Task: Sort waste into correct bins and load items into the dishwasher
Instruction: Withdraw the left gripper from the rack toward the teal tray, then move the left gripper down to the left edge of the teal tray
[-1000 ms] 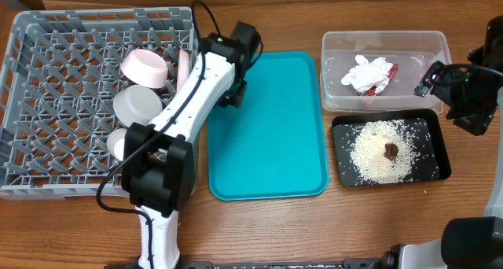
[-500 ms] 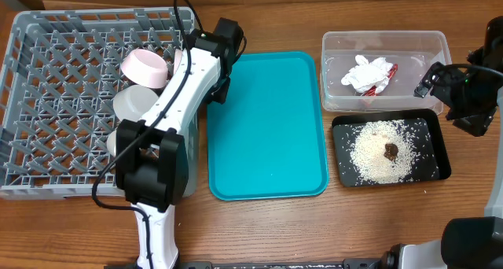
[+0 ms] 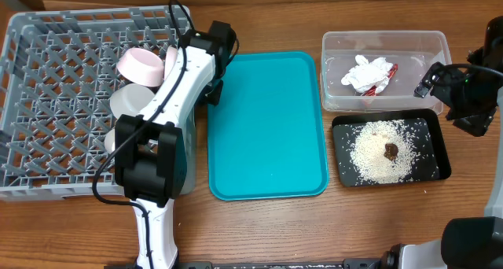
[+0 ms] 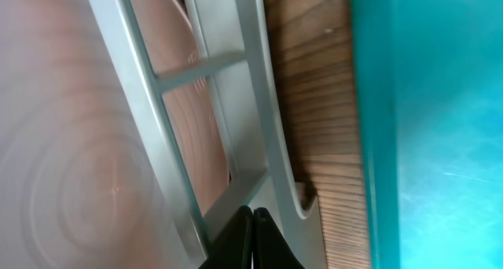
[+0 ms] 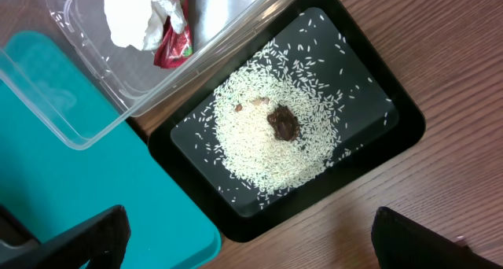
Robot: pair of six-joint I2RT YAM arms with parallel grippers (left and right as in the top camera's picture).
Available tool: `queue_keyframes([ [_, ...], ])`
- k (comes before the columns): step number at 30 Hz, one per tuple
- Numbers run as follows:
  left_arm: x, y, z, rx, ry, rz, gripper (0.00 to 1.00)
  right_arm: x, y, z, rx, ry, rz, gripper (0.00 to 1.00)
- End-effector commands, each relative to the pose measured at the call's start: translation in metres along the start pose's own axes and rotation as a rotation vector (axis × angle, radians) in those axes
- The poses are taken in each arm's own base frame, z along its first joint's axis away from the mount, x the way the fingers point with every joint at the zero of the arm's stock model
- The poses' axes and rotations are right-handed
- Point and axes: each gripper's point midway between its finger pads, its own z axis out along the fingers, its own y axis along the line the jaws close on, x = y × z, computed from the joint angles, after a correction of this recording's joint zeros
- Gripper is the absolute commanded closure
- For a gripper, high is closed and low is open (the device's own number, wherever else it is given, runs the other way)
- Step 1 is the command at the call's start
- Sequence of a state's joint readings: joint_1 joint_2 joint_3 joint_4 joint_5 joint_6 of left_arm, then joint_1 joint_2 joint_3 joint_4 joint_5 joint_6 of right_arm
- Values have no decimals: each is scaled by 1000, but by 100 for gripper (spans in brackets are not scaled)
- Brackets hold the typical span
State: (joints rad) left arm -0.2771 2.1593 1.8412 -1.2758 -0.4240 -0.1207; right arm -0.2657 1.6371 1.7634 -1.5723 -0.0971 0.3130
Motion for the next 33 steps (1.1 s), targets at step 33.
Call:
queue_keyframes([
  [33,11,43,23,15,84,-118,72,0,2,-10,-10,-22,-11,0],
])
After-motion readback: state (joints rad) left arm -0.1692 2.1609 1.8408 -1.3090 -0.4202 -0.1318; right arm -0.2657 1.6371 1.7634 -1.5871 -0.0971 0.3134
